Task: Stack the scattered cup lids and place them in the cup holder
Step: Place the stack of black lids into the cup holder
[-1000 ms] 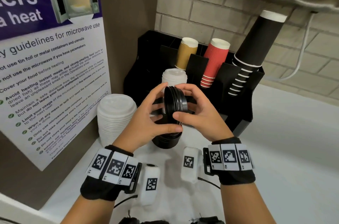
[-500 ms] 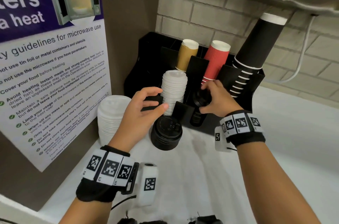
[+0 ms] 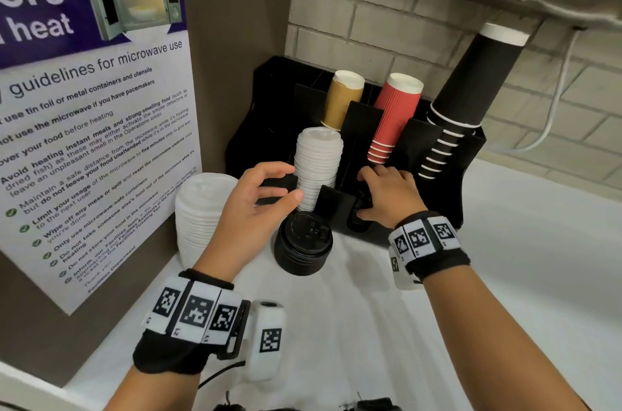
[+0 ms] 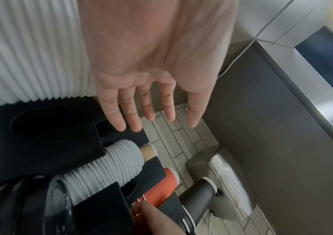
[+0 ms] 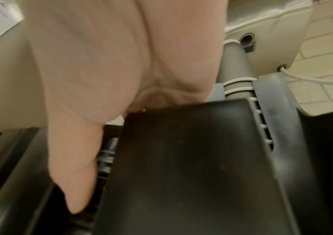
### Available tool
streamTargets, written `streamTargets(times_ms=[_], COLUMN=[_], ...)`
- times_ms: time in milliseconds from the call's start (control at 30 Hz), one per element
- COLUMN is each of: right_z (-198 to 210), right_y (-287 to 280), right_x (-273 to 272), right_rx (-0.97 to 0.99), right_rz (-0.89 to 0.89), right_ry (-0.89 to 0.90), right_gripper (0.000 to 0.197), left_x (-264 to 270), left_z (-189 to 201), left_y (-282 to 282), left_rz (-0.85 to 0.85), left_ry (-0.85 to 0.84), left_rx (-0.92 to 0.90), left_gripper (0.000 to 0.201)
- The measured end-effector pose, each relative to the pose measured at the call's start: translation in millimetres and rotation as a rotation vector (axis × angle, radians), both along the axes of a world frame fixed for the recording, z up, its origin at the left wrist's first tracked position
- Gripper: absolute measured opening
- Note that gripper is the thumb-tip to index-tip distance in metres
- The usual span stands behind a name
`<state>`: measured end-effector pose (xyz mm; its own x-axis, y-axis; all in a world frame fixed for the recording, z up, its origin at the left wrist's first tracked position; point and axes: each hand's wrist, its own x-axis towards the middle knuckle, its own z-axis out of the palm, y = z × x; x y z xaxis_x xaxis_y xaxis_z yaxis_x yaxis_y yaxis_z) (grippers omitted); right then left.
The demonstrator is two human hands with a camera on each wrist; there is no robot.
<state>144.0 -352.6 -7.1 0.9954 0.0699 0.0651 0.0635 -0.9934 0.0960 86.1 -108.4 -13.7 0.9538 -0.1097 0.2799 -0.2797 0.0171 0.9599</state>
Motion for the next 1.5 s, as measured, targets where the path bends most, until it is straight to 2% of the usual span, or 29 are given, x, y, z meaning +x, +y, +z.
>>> streamTargets(times_ms=[200, 267, 333, 367, 433, 467, 533, 633, 1000, 1067, 1133, 1233, 1367, 1500], right_z=[5, 9, 11, 12, 9, 5, -6, -22, -36, -29, -20, -3, 18, 25], right_y=[10, 16, 25, 33, 49, 57, 70, 81, 93, 89, 80, 69, 66, 65], right_x=[-11, -21, -31, -37, -45, -48, -49, -47, -43, -45, -48, -53, -63, -68], right_rx=[0.012, 0.067, 0.264, 0.418, 0.663, 0.708, 0.700, 0.611, 0.592, 0.661, 0.812, 1.094, 1.379, 1.475], right_rz=[-0.048, -0.038, 0.045, 0.106, 0.214, 0.238, 0.219, 0.139, 0.075, 0.076, 0.083, 0.142, 0.246, 0.330], right_ry=[0.062, -0.065, -0.272, -0.314, -0.215, -0.113, 0.074, 0.179, 0.175, 0.125, 0.046, -0.035, 0.120, 0.177], right_gripper=[0.069, 0.063, 0.048, 0.039, 0.026, 0.025, 0.032, 0.047, 0.054, 0.052, 0.049, 0.046, 0.048, 0.051], left_x=[0, 0, -1, -1, -3, -3, -4, -3, -5, -5, -5, -5, -7, -8], left_z=[2, 3, 4, 4, 4, 4, 4, 5, 6, 5, 5, 2, -2, 0], left_y=[1, 1, 0, -1, -1, -1, -1, -1, 0, 0, 0, 0, -2, -4], left_rz=[0.010, 0.009, 0.007, 0.006, 0.001, -0.001, -0.003, -0.002, -0.003, 0.002, 0.015, -0.014, -0.257, -0.294], left_ry=[-0.001, -0.006, -0.011, -0.011, -0.011, -0.010, -0.008, -0.007, 0.008, 0.003, -0.010, -0.009, 0.071, 0.066], left_rx=[0.007, -0.002, -0.007, -0.008, -0.011, -0.010, -0.004, 0.006, 0.024, 0.014, 0.007, 0.027, 0.000, -0.031], left_gripper=[0.029, 0.028, 0.028, 0.028, 0.028, 0.028, 0.028, 0.028, 0.027, 0.028, 0.029, 0.042, 0.087, 0.093])
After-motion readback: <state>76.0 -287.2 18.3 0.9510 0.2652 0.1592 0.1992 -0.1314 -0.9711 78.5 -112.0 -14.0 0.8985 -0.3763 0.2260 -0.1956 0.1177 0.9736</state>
